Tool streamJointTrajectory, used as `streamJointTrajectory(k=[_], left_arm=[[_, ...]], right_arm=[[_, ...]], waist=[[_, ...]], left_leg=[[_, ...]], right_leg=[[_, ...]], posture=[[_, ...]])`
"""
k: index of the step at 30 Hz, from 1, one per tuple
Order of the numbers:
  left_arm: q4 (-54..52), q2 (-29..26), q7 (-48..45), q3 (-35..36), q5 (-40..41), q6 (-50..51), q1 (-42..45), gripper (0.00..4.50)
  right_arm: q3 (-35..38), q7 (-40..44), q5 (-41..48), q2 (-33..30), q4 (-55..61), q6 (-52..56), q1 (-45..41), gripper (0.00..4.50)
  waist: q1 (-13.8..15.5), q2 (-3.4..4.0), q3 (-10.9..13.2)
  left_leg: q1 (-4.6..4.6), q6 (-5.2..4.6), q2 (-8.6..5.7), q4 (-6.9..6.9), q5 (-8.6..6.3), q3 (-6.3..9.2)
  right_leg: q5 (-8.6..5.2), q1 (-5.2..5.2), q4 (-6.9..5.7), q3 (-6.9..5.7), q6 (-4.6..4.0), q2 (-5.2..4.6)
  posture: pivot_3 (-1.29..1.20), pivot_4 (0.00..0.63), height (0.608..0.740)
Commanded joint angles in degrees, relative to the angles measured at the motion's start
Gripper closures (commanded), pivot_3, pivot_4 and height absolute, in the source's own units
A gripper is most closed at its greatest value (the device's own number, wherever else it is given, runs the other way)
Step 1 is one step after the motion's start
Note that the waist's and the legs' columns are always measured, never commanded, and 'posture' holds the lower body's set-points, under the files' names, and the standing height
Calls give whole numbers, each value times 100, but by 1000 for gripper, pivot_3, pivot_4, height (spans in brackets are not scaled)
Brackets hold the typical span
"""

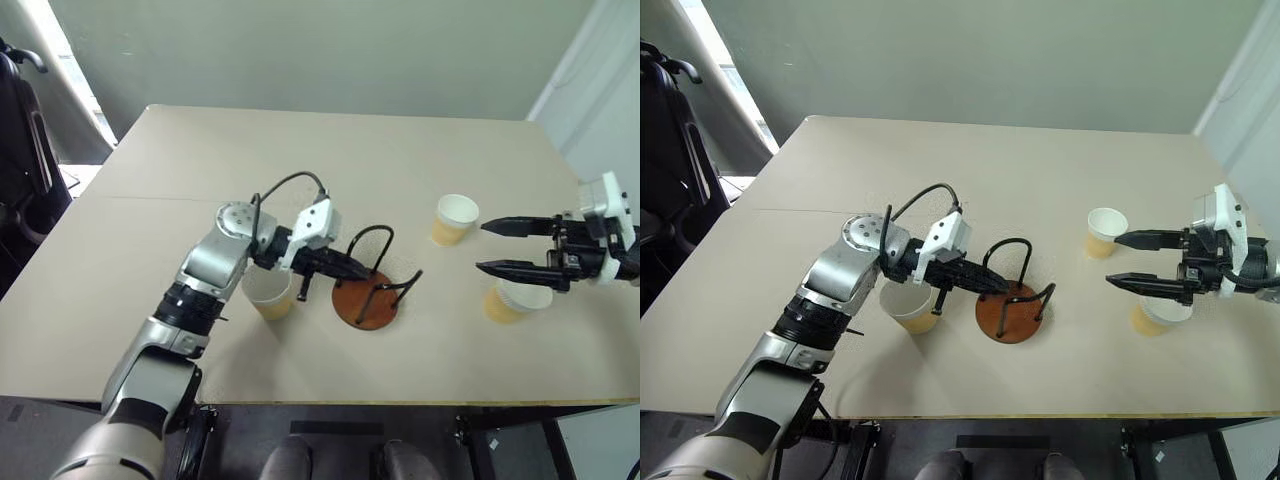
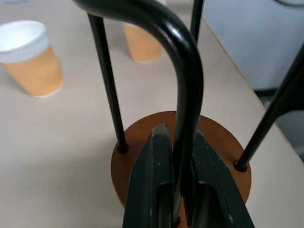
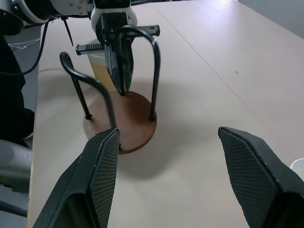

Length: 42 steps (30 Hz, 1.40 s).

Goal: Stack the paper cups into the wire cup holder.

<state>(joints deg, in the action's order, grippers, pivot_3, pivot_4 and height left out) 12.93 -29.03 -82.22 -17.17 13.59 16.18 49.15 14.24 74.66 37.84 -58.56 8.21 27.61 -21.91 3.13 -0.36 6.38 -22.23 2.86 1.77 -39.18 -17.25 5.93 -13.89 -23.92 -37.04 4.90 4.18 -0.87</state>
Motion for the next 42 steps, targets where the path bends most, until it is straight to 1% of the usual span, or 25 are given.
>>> streamJointTrajectory(k=[1,8,12,16,17,19,21,27,31,35,42], left_arm=[[-174,87,51,24,19,-102,-6,4459],[-151,323,300,66,-10,-64,-105,4459],[-87,425,382,125,63,29,-59,3322],[-35,418,422,133,15,-53,-20,1909],[-18,400,426,128,-13,-98,-15,1498],[30,386,451,137,-48,-170,0,854],[42,362,436,129,-59,-211,12,88],[107,112,171,57,-143,-438,81,40],[287,-183,-132,70,-256,-585,265,40],[727,-266,-39,114,-484,-965,503,40],[1477,-266,226,310,-649,-1413,835,40]], right_arm=[[190,-44,27,11,121,-107,-5,1166],[142,-112,28,70,179,-85,-29,1166],[109,-150,19,78,216,-69,-59,1166],[90,-167,5,79,232,-74,-67,1166],[93,-163,6,71,229,-74,-65,1166],[87,-162,7,58,218,-64,-75,1166],[74,-162,18,39,222,-28,-104,1166],[-24,-158,31,-2,255,143,-224,1166],[-132,-459,128,123,451,420,-440,1166],[-127,-765,205,304,512,650,-673,1166],[-158,-952,171,409,579,786,-815,1166]], waist=[[1,0,0],[6,0,0],[5,0,0],[5,0,0],[5,0,0],[5,0,0],[5,0,0],[2,0,0],[-2,0,0],[2,0,0],[-5,0,0]], left_leg=[[0,0,0,0,0,0],[2,-1,0,0,0,-1],[3,-1,0,-1,-1,-2],[3,-1,0,0,-1,-2],[4,-1,0,0,-1,-3],[4,-1,0,-1,-1,-3],[5,-1,0,0,-1,-3],[6,-1,0,0,-1,-2],[8,-1,0,1,-1,-2],[10,-3,0,1,-2,1],[8,-8,0,0,-4,2]], right_leg=[[0,0,0,0,0,0],[0,2,0,0,0,-2],[0,6,0,0,0,-3],[0,6,0,-1,0,-2],[0,6,0,-1,0,-1],[0,7,0,-1,0,-1],[0,7,0,-1,0,0],[0,7,0,-1,0,4],[0,7,0,0,0,5],[0,7,1,0,0,-2],[0,7,3,1,0,-10]], posture=[[0,150,740],[0,150,740],[0,150,740],[0,150,740],[0,150,740],[0,150,740],[0,150,740],[0,150,740],[0,150,740],[0,150,740],[0,150,740]])
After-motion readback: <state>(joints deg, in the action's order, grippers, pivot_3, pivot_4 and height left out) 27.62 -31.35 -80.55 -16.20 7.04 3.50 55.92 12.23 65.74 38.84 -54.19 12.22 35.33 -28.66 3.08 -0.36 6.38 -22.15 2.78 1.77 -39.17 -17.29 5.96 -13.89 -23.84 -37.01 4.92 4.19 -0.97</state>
